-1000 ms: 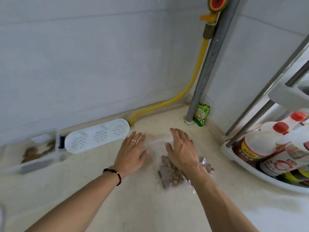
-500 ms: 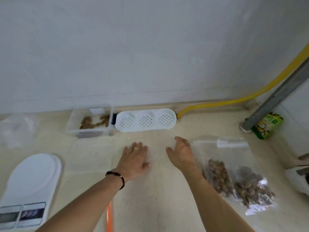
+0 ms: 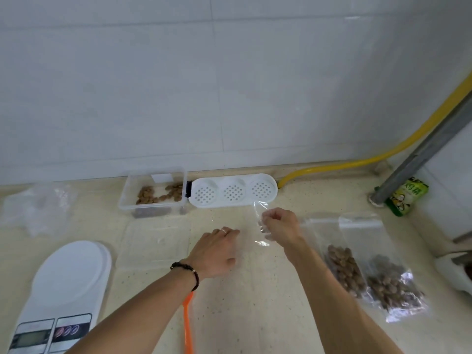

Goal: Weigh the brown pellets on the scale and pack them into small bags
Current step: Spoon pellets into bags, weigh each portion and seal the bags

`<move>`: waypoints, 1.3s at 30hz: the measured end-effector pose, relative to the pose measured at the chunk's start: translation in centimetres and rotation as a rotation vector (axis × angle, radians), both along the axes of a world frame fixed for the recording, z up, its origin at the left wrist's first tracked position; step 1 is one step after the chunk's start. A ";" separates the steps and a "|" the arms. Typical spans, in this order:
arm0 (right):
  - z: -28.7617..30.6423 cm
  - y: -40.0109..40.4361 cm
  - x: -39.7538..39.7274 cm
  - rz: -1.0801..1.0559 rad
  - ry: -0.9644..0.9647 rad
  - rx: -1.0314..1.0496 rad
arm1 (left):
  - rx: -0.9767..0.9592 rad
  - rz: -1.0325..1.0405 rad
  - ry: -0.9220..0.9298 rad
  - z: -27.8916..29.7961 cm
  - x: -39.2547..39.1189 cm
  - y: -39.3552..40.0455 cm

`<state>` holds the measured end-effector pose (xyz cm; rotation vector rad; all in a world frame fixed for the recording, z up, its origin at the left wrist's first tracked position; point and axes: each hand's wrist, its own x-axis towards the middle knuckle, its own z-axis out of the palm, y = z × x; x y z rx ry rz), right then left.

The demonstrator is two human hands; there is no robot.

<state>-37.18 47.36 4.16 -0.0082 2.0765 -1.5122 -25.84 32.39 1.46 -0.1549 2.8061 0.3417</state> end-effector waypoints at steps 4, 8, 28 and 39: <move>4.1 -1.1 2.0 0.177 0.220 0.093 | 0.109 0.091 0.223 2.6 1.1 -1.4; 8.3 -3.4 4.8 0.246 0.381 0.152 | 0.276 0.206 0.496 5.6 3.2 -4.6; 1.5 -26.2 22.9 0.066 0.098 0.130 | 0.417 0.532 0.277 4.9 23.8 -32.4; -2.7 -27.4 25.4 0.146 0.255 0.419 | 0.080 0.466 0.286 0.5 26.3 -34.0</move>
